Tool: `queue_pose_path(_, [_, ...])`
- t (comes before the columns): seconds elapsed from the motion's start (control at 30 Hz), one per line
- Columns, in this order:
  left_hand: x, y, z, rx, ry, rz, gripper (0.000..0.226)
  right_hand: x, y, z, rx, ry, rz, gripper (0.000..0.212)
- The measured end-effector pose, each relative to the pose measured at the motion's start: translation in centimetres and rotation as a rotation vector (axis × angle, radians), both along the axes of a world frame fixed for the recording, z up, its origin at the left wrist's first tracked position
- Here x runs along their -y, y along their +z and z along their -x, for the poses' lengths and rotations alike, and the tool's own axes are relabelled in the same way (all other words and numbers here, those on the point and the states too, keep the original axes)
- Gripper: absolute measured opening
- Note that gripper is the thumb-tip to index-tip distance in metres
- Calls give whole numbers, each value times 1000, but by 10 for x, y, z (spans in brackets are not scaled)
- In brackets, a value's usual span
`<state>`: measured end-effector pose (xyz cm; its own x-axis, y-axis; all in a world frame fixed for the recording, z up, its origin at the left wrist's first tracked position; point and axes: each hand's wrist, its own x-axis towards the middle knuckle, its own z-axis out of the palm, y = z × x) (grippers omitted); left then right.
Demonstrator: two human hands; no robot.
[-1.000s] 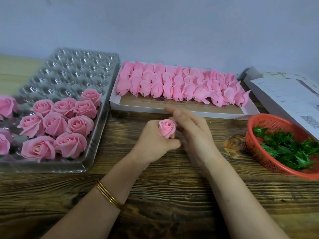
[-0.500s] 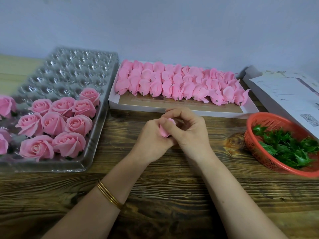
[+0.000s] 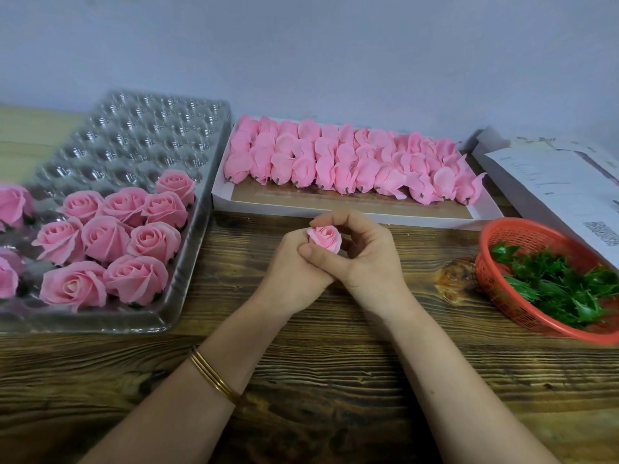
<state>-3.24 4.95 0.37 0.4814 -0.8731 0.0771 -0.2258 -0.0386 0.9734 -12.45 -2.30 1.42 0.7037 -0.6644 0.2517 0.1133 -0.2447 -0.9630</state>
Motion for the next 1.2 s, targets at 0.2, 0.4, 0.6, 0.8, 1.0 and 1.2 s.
queue_pose_path(0.2, [0, 0, 1, -7, 1, 10, 19, 4, 0, 4, -10, 50, -120, 35])
queue_pose_path(0.4, [2, -4, 3, -42, 27, 13, 25, 7, 3, 4, 119, 4, -305, 16])
queue_pose_path(0.6, [1, -2, 4, 31, 0, 17, 19, -4, 4, -1, 45, -131, 6, 3])
queue_pose_path(0.8, [2, -5, 2, 64, 37, 42, 9, -5, 1, -1, 10, -124, 58, 12])
queue_pose_path(1.0, [1, -4, 1, 50, 32, 20, 16, -6, 1, -1, 6, -74, 2, 22])
queue_pose_path(1.2, [1, -3, 1, 32, 7, 23, 25, -1, 2, 3, -10, -17, -88, 33])
